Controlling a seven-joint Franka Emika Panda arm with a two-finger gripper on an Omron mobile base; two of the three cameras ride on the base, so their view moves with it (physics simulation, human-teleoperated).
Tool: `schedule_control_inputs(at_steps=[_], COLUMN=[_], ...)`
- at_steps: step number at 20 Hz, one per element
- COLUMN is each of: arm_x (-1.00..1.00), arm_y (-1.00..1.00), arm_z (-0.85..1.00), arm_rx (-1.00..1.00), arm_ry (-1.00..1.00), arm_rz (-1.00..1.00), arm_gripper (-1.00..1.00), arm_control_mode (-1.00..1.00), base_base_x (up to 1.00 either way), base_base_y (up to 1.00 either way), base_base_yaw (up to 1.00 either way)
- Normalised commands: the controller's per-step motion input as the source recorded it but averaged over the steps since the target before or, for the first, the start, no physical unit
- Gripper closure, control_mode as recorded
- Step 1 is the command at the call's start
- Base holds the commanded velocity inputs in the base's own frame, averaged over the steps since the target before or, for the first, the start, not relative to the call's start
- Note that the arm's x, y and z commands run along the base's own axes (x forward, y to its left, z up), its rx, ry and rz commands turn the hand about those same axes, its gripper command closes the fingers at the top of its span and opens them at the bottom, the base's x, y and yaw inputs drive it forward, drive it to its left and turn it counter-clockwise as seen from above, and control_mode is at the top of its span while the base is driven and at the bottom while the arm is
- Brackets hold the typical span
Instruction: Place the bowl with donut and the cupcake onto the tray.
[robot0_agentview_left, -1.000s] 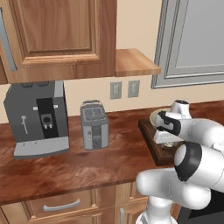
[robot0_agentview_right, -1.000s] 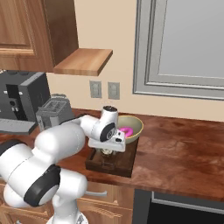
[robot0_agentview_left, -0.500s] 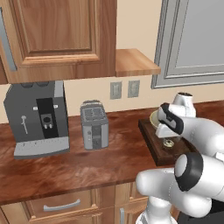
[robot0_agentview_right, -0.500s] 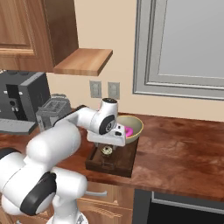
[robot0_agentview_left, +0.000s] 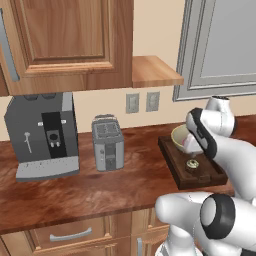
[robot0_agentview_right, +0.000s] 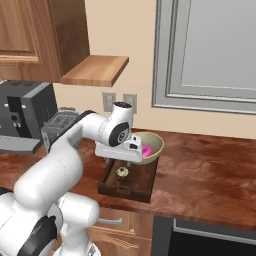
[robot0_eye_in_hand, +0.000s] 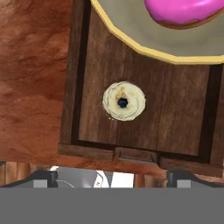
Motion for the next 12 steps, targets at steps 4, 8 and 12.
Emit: schedule_control_inputs(at_steps=[4,8,12], arm_x=[-0.39,-0.45,-0.54], arm_y=[0.0,0.0,0.0], arm_z=[0.53,0.51,0.51], arm_rx=[0.0,0.0,0.0], arm_ry=[-0.02,-0.03,-0.04], arm_rz=[0.0,0.0,0.0], arm_gripper=[-1.0,-1.0,-1.0], arm_control_mode=[-1.0,-1.0,-1.0], base_base_x=[0.0,0.0,0.0], base_base_y=[0.0,0.0,0.0], base_base_yaw=[0.0,0.0,0.0])
